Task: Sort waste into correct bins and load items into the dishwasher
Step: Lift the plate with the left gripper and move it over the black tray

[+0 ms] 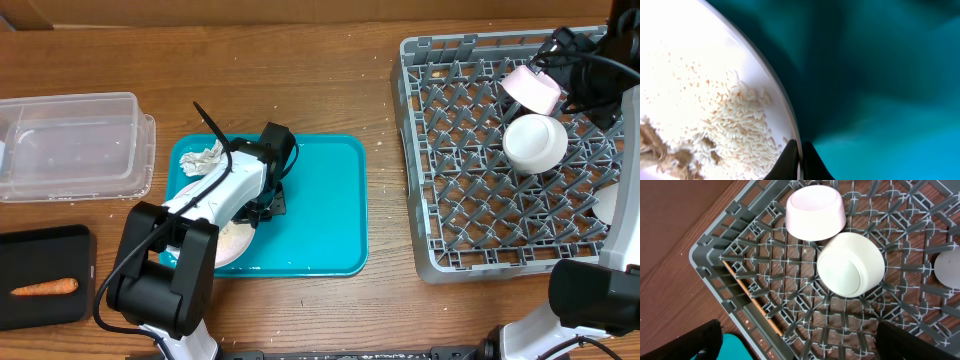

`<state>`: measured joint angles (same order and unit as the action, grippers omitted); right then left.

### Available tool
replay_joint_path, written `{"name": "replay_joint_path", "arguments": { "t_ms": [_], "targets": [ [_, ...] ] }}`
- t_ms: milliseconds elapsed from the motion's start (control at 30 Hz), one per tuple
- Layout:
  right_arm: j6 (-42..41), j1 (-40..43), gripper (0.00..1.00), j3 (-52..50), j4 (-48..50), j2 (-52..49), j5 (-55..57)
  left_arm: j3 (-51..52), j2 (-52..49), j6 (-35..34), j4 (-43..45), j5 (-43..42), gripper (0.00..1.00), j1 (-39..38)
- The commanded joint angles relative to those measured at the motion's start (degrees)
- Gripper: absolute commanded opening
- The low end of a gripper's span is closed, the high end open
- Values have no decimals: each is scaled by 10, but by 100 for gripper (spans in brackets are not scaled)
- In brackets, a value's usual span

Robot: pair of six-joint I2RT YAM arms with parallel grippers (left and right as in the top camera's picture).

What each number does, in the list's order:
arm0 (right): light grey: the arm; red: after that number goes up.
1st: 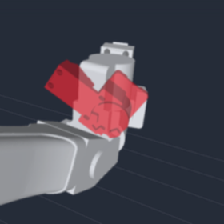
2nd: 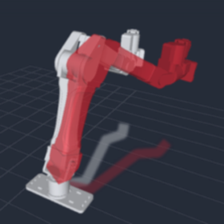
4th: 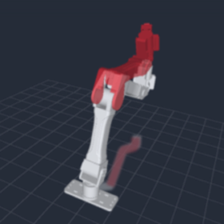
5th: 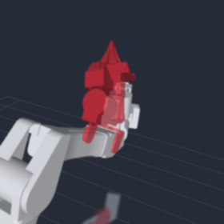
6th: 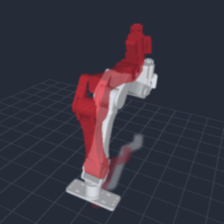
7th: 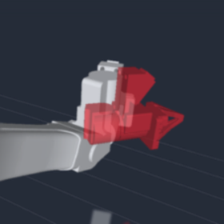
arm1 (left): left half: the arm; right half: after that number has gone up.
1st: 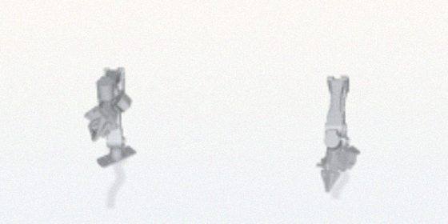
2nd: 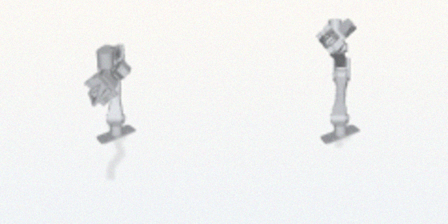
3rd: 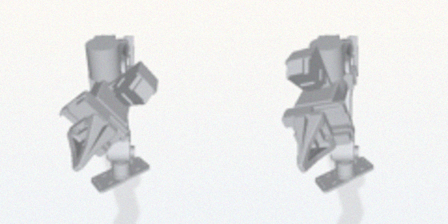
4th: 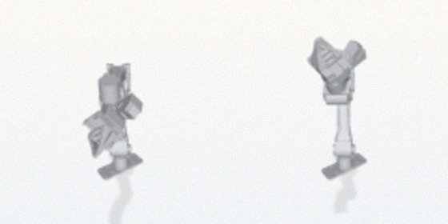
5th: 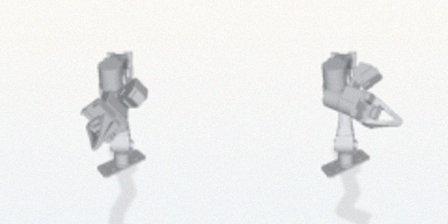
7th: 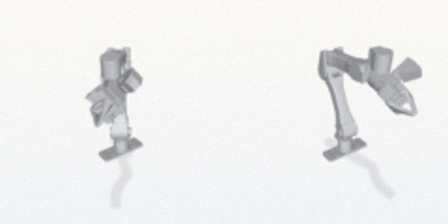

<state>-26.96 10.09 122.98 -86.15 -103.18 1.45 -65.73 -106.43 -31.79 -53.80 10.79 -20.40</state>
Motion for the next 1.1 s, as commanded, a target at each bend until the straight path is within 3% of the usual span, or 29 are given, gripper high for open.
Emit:
{"name": "replay_joint_path", "arguments": {
  "t_ms": [0, 200, 800, 1067],
  "targets": [
    [-1, 2, 100, 1, 3, 3, -1, -32, 8, -4, -26, 4, 4, -2],
    [-1, 2, 100, 1, 3, 3, -1, -81, 8, -6, -82, 4, 4, -2],
    [-1, 2, 100, 1, 3, 3, -1, -217, 8, -57, -250, 107, 4, 0],
    [-1, 2, 100, 1, 3, 3, -1, -307, 8, -57, -277, 129, 4, 47]
  ]
}}
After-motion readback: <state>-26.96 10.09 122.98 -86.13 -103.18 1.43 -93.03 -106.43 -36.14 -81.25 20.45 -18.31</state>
